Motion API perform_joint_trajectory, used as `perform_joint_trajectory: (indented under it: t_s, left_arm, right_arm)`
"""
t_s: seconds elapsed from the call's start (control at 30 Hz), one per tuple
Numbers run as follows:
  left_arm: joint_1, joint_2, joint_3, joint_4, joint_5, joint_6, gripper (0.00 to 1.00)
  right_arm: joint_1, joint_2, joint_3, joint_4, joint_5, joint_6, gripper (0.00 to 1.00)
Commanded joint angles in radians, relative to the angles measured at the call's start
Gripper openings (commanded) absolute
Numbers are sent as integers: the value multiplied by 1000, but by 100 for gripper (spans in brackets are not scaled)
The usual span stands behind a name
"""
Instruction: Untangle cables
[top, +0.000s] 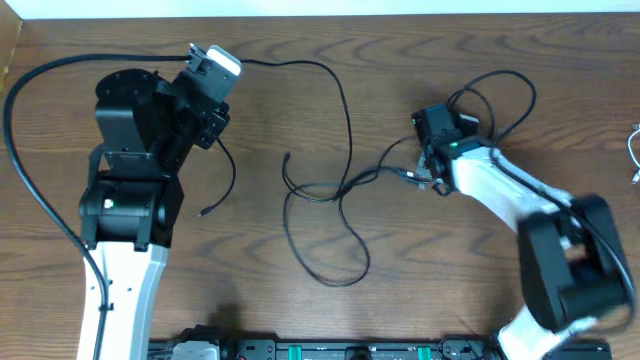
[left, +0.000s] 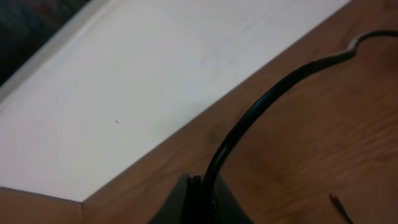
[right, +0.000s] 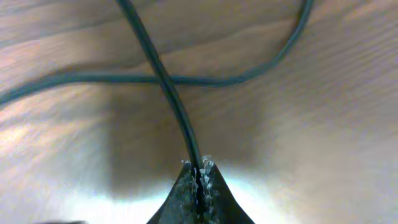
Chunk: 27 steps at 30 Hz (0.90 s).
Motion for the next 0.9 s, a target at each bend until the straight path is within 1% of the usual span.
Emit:
perform_joint_trajectory:
  t_s: [0.0, 0.2, 0.3, 0.47, 0.57, 0.63, 0.67, 0.7, 0.8, 0.87]
  left_arm:
    - [3, 27, 5, -13, 17, -9, 7]
    - [3, 77, 5, -26, 17, -10, 8]
    - [3, 108, 5, -31, 17, -9, 7]
    - [3, 165, 5, -32, 17, -10, 7]
    - [3, 197, 5, -35, 18, -10, 7]
    - [3, 214, 5, -35, 53, -10, 8]
    - [3, 221, 5, -35, 109, -10, 15]
    - [3, 225, 5, -36, 169, -10, 17]
    - [-7, 232, 5, -45, 394, -13, 39]
    - [-19, 232, 5, -64, 488, -12, 53]
  right_arm:
    - [0, -200, 101, -58, -13, -158, 1]
    - [-1, -460, 309, -196, -13, -267, 1]
    - [0, -551, 422, -231, -13, -309, 1]
    - [0, -653, 577, -250, -11, -342, 1]
    - [0, -690, 633, -250, -12, -364, 1]
    - [0, -705, 652, -250, -13, -366, 1]
    - [0, -710, 653, -251, -13, -366, 1]
    - [0, -710, 652, -256, -13, -366, 1]
    - [0, -700, 652, -288, -13, -365, 1]
    - [1, -686, 652, -303, -13, -361, 1]
